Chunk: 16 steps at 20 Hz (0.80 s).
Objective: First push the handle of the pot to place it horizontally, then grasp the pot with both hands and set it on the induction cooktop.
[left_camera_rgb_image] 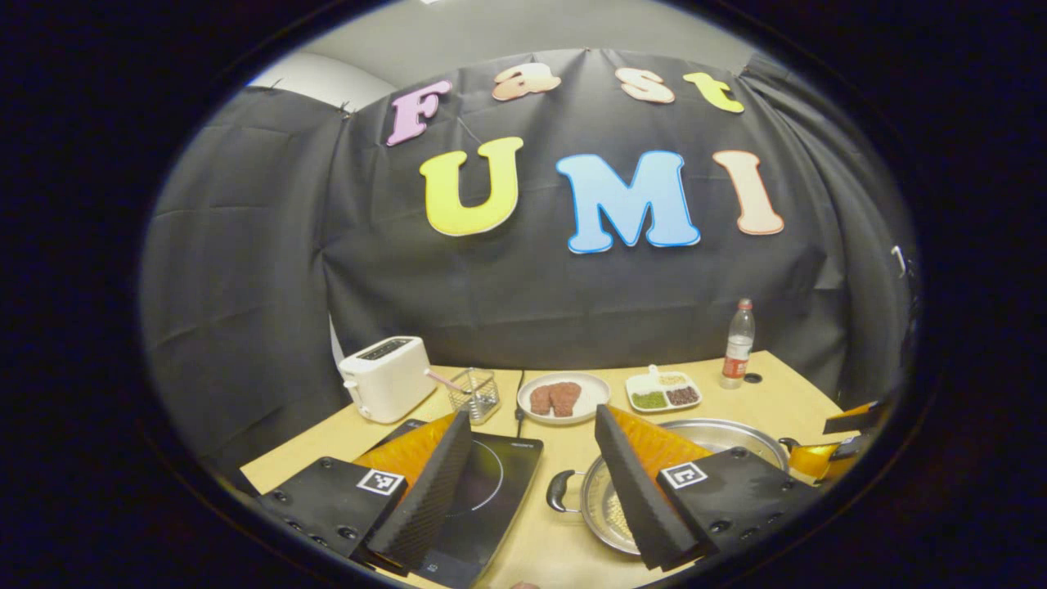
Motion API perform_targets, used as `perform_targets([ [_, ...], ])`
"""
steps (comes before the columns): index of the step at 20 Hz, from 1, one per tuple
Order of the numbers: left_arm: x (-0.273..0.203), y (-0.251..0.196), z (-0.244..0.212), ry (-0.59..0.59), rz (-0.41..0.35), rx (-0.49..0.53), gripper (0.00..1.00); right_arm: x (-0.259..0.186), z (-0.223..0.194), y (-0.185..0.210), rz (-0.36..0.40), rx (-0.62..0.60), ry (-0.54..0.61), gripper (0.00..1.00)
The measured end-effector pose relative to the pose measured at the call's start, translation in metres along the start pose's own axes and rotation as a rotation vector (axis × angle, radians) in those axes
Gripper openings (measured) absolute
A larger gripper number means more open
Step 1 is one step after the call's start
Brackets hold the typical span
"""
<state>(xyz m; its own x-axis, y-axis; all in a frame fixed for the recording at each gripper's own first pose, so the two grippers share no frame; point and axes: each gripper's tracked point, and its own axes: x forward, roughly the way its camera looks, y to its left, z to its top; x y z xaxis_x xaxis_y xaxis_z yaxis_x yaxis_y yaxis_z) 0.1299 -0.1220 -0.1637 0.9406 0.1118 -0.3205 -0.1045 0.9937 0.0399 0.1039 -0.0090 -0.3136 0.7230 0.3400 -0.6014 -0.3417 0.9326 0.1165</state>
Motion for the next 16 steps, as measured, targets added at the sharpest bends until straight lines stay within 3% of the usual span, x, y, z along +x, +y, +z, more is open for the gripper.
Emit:
perform_targets([
  [8,0.045,-0.027,-0.047,0.118,-0.180,0.023,0.98,0.011,0.003,-0.017,-0.117,0.065,0.005,0.97],
  [16,0.080,-0.040,-0.112,0.267,-0.241,0.022,1.00,0.035,-0.009,-0.022,-0.159,0.102,0.065,0.97],
])
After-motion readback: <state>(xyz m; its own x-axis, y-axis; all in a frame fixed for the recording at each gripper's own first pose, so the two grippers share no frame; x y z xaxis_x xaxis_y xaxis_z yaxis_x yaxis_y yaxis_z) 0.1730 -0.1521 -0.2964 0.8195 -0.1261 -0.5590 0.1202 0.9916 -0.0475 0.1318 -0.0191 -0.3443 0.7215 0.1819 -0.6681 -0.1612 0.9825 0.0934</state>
